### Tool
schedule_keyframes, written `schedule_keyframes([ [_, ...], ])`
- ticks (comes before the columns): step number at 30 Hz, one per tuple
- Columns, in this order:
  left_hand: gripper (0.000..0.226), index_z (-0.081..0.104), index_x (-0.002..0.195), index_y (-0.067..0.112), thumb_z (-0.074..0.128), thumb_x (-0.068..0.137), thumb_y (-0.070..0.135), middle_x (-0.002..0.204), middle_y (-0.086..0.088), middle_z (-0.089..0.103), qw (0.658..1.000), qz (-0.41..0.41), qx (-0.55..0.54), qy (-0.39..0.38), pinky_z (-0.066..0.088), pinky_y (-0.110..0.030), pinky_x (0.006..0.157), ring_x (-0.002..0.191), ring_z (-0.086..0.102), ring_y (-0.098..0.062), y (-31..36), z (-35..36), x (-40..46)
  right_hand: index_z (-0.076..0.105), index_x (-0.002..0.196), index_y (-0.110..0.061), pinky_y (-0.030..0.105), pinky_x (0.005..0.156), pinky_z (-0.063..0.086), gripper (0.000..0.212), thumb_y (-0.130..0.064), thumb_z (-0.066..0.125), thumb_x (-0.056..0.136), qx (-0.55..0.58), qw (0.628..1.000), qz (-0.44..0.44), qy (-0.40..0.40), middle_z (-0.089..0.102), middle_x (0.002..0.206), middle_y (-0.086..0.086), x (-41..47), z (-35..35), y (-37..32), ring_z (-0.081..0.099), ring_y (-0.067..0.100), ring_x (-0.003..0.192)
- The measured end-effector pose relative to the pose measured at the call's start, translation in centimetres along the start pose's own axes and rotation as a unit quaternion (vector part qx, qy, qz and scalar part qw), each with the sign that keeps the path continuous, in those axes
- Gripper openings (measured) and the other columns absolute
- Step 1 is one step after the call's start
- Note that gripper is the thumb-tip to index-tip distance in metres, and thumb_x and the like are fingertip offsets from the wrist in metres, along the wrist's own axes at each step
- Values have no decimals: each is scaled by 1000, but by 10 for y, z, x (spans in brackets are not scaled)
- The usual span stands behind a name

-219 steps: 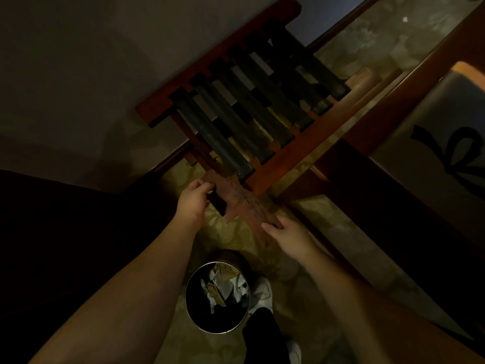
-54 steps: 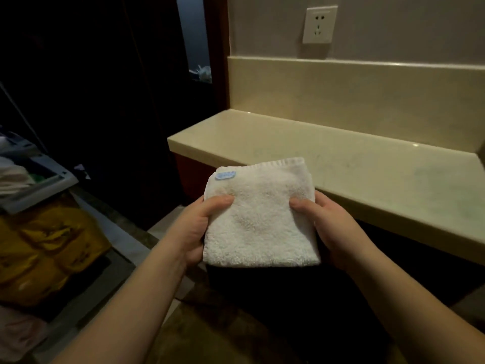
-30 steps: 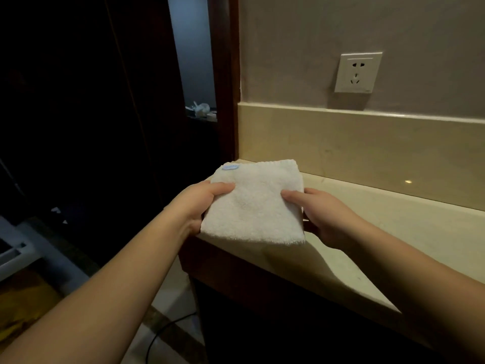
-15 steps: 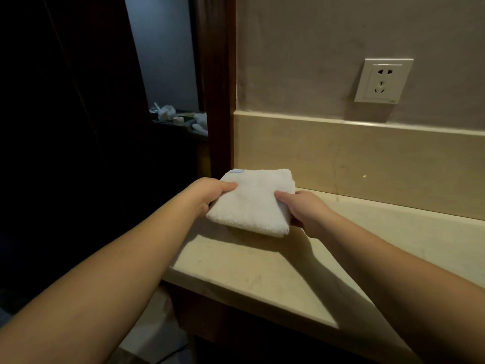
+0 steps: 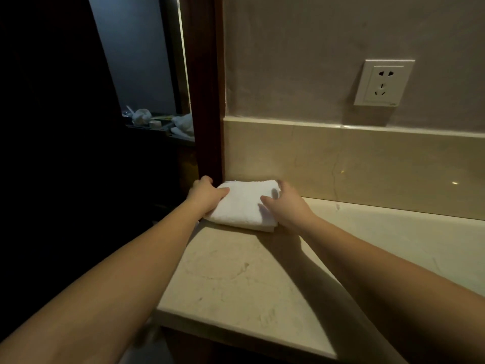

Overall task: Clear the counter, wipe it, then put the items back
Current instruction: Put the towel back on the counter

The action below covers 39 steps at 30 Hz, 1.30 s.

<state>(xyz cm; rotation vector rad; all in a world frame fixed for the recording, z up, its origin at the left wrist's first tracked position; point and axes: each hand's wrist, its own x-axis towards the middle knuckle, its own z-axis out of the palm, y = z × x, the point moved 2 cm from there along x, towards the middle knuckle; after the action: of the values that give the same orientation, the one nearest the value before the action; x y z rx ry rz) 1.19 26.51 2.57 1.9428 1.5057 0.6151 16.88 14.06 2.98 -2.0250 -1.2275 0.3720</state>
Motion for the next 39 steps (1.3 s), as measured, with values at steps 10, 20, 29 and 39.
schedule_keyframes([
  [10,44,47,140,21,35,102,41,139,-4,45,956,154,247,38,33,-40,102,124,40,-24,-4,21,-12,50,114,-11,35,88,34,31,-35,34,101,-228,958,-135,-109,44,120,12,-3,19,9,44,28,114],
  [20,45,44,142,24,32,103,43,142,-2,44,951,142,271,44,32,-41,102,125,40,-24,-3,28,-1,44,128,-9,39,97,35,44,-41,33,100,-218,964,-103,-111,42,133,11,8,22,10,42,28,124],
  [29,45,42,144,23,33,103,40,145,-5,43,954,127,271,26,32,-41,103,128,38,-27,12,13,-20,34,145,-14,35,106,31,54,-44,40,99,-166,972,-75,-150,33,152,3,-5,-6,1,36,27,137],
  [39,16,65,103,23,51,97,29,110,2,59,982,181,-31,40,42,-24,64,95,56,-18,68,22,-136,63,121,-21,27,86,44,33,-37,48,97,-153,982,-88,-67,64,121,-1,-113,-113,46,57,18,105],
])
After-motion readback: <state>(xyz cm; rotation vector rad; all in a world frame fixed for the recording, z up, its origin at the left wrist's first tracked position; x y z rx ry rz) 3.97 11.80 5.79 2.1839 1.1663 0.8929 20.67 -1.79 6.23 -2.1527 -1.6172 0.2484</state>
